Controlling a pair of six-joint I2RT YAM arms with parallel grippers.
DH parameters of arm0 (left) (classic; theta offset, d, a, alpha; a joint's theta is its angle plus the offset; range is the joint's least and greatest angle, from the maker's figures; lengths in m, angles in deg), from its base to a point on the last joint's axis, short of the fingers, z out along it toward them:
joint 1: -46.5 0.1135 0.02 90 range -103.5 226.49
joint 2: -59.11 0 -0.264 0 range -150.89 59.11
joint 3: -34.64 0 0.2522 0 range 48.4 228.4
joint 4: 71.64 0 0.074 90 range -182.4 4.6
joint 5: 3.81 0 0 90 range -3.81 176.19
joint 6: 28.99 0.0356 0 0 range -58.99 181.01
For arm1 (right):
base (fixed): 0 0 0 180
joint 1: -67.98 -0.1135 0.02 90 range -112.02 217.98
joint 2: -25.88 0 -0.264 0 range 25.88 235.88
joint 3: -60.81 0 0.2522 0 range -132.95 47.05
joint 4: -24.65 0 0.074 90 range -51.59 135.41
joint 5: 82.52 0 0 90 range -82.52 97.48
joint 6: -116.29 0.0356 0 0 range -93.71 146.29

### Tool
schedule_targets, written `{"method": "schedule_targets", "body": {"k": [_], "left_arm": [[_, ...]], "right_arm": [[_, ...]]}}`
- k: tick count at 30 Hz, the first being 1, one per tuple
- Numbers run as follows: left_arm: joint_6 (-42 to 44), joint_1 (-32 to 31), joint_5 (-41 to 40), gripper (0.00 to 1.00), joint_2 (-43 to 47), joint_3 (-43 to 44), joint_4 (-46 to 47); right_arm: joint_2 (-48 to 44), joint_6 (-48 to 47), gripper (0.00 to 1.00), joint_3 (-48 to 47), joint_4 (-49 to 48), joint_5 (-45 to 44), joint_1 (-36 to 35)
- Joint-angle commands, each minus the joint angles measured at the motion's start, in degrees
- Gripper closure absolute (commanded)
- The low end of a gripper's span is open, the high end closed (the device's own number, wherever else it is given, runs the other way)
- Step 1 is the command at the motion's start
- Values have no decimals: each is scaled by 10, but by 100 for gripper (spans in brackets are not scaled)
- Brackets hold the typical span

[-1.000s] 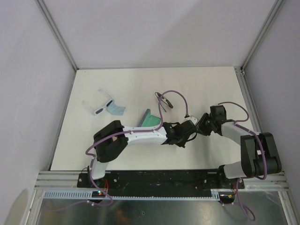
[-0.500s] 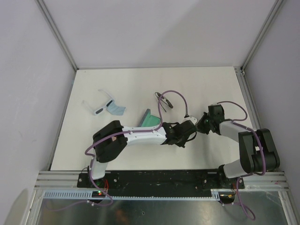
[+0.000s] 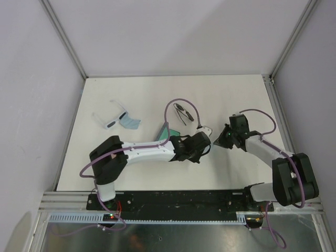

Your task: Organize the sunglasses

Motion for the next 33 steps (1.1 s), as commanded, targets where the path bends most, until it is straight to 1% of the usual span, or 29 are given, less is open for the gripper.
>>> {"method": "schedule_targets", "body": {"k": [1,7,17,25,33], "left_arm": [[-22,14,-10,100,65,-33,7],[-38,33,-3,100,122,-87,7],[-50,67,8,100,194,-167,7],[-46,101,18,100,237,-215,7],[-34,140,27,100,280,-250,6]], "right_arm": [[-2,6,100,-56,16,-7,-32],[38,23,100,-100,7,-9,-80],[136,50,100,-182,-16,-15,-155],[199,65,100,-234,-31,-17,-185],[241,72,100,-280,-33,-19,-201]]}}
